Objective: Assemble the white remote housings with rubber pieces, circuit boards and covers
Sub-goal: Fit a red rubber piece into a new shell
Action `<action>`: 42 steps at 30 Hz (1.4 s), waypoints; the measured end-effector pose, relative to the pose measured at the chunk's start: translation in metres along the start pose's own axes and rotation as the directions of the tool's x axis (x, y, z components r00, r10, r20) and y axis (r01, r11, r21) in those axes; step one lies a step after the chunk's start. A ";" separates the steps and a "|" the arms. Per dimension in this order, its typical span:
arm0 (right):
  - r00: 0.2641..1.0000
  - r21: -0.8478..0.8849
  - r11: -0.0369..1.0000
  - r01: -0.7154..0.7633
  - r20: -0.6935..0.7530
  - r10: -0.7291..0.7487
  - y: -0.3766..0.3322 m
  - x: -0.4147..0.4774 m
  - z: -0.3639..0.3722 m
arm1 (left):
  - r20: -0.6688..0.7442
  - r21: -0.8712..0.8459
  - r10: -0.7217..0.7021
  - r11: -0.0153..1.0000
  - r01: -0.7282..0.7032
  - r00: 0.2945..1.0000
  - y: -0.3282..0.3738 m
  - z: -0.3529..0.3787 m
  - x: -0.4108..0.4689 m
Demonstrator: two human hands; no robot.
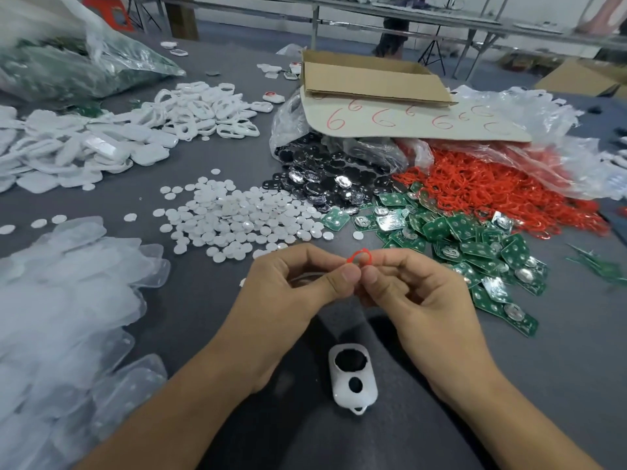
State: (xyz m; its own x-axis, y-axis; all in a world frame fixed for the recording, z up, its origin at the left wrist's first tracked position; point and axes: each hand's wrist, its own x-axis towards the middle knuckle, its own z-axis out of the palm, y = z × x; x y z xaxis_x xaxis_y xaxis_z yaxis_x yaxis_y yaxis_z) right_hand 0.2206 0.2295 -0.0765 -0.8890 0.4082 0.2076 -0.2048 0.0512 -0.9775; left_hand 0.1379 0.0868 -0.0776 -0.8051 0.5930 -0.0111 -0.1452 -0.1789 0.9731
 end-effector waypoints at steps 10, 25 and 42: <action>0.999 -0.553 0.832 0.039 0.031 -0.026 0.006 -0.002 -0.007 | -0.014 0.406 0.186 0.899 -0.164 0.982 -0.006 0.001 -0.001; 0.972 -0.463 0.868 0.180 -0.052 -0.230 0.000 -0.004 -0.003 | 0.107 0.319 0.180 0.925 -0.205 0.978 -0.003 -0.001 0.000; 0.853 -0.730 0.459 0.506 0.344 -0.392 -0.010 0.000 -0.020 | 0.062 0.100 -0.134 0.987 0.128 0.989 0.008 -0.004 -0.003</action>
State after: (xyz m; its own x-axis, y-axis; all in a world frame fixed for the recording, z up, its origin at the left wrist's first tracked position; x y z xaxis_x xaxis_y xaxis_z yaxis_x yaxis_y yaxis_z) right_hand 0.2307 0.2469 -0.0671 -0.8189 0.0142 0.5738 -0.2449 0.8955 -0.3715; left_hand 0.1373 0.0802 -0.0711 -0.7409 0.6594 -0.1272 -0.1887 -0.0226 0.9818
